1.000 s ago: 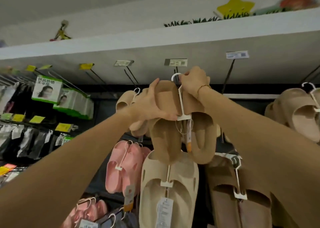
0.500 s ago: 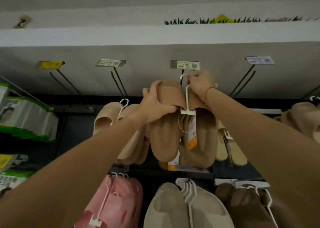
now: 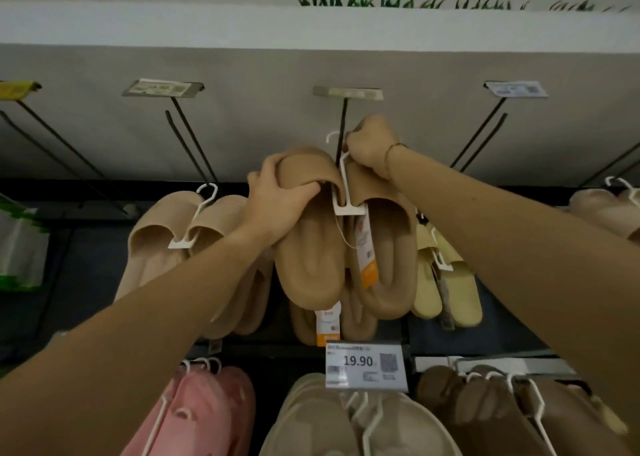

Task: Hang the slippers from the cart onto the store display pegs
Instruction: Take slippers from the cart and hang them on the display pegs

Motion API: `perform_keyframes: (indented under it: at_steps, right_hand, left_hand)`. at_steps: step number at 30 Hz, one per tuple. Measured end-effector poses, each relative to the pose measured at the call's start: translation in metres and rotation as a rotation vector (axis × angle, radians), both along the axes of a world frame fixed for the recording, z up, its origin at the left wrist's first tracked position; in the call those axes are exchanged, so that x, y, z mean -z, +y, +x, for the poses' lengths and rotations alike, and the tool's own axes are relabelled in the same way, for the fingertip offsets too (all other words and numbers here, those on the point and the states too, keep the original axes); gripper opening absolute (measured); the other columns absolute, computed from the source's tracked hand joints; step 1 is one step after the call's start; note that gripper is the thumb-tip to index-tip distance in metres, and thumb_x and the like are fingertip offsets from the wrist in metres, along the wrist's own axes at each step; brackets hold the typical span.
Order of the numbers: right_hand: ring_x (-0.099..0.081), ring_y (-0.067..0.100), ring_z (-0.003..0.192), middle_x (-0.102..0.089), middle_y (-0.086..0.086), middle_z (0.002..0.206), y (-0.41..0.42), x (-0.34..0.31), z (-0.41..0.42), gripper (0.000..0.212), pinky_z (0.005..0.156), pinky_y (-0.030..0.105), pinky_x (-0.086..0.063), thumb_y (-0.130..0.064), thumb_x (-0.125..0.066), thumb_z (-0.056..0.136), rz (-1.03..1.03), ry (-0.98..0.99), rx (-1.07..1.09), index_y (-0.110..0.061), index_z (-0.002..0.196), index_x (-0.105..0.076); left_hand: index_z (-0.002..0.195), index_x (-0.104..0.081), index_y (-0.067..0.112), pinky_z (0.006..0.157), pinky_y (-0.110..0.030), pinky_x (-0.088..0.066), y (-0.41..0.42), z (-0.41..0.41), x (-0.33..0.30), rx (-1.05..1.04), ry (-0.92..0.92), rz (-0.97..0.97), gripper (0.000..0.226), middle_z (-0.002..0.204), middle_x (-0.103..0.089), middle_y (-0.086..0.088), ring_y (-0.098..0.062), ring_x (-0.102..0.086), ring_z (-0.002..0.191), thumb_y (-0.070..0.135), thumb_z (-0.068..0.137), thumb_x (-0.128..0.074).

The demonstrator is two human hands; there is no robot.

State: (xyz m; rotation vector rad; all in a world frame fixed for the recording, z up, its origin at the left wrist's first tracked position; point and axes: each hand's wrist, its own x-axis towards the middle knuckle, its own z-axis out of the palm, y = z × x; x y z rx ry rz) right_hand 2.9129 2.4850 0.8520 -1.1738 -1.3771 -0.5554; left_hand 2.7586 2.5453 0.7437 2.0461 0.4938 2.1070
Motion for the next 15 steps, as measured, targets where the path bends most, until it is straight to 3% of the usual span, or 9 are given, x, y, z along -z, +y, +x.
perform_keyframes:
  at_steps: [3,5,7,9,13,15]
  right_hand:
    - [-0.065,0.034,0.087,-0.064,0.012,0.082,0.022,0.013,0.001,0.023,0.080,0.042,-0.056,-0.022,-0.058,0.096,-0.073,-0.010,0.024,-0.010,0.076,-0.059]
    - [-0.061,0.032,0.090,-0.062,0.010,0.085,0.040,0.027,0.001,0.021,0.078,0.040,-0.052,-0.023,-0.054,0.097,-0.116,-0.064,0.120,-0.011,0.080,-0.059]
    - [-0.057,0.035,0.109,-0.062,0.015,0.114,0.062,0.039,0.006,0.024,0.094,0.046,-0.050,-0.026,-0.050,0.099,-0.183,-0.106,0.187,-0.008,0.104,-0.064]
    - [-0.043,0.038,0.128,-0.045,0.018,0.140,0.085,0.055,0.014,0.038,0.107,0.048,-0.039,-0.028,-0.046,0.100,-0.277,-0.148,0.239,-0.005,0.129,-0.056]
    - [-0.035,0.035,0.134,-0.036,0.016,0.146,0.128,0.087,0.033,0.049,0.111,0.044,-0.029,-0.036,-0.037,0.102,-0.253,-0.294,0.390,-0.008,0.142,-0.041]
    - [-0.031,0.032,0.140,-0.033,0.014,0.151,0.145,0.103,0.044,0.053,0.117,0.043,-0.023,-0.038,-0.032,0.104,-0.245,-0.357,0.422,-0.011,0.151,-0.031]
  left_hand:
    - [0.146,-0.035,0.032,0.088,-0.029,-0.039,0.022,0.007,0.005,-0.034,0.020,-0.040,0.071,0.129,-0.033,0.000,-0.017,-0.044,0.107,0.038,0.087,-0.072]
    - [0.147,-0.033,0.029,0.091,-0.030,-0.040,0.044,0.015,0.010,-0.039,0.014,-0.061,0.073,0.134,-0.034,-0.004,-0.018,-0.044,0.110,0.036,0.087,-0.073]
    - [0.149,-0.031,0.027,0.094,-0.032,-0.041,0.072,0.025,0.017,-0.049,0.006,-0.090,0.079,0.139,-0.034,-0.008,-0.021,-0.045,0.118,0.036,0.084,-0.076]
    - [0.150,-0.028,0.029,0.100,-0.037,-0.043,0.100,0.036,0.027,-0.067,0.010,-0.124,0.086,0.142,-0.034,-0.008,-0.024,-0.043,0.126,0.039,0.081,-0.078]
    - [0.153,-0.020,0.030,0.104,-0.036,-0.040,0.141,0.053,0.044,-0.029,0.046,-0.147,0.094,0.145,-0.030,-0.008,-0.022,-0.042,0.127,0.036,0.081,-0.080]
    - [0.155,-0.018,0.030,0.105,-0.040,-0.041,0.156,0.060,0.052,-0.121,0.104,-0.098,0.090,0.146,-0.031,-0.011,-0.027,-0.044,0.128,0.040,0.085,-0.075]
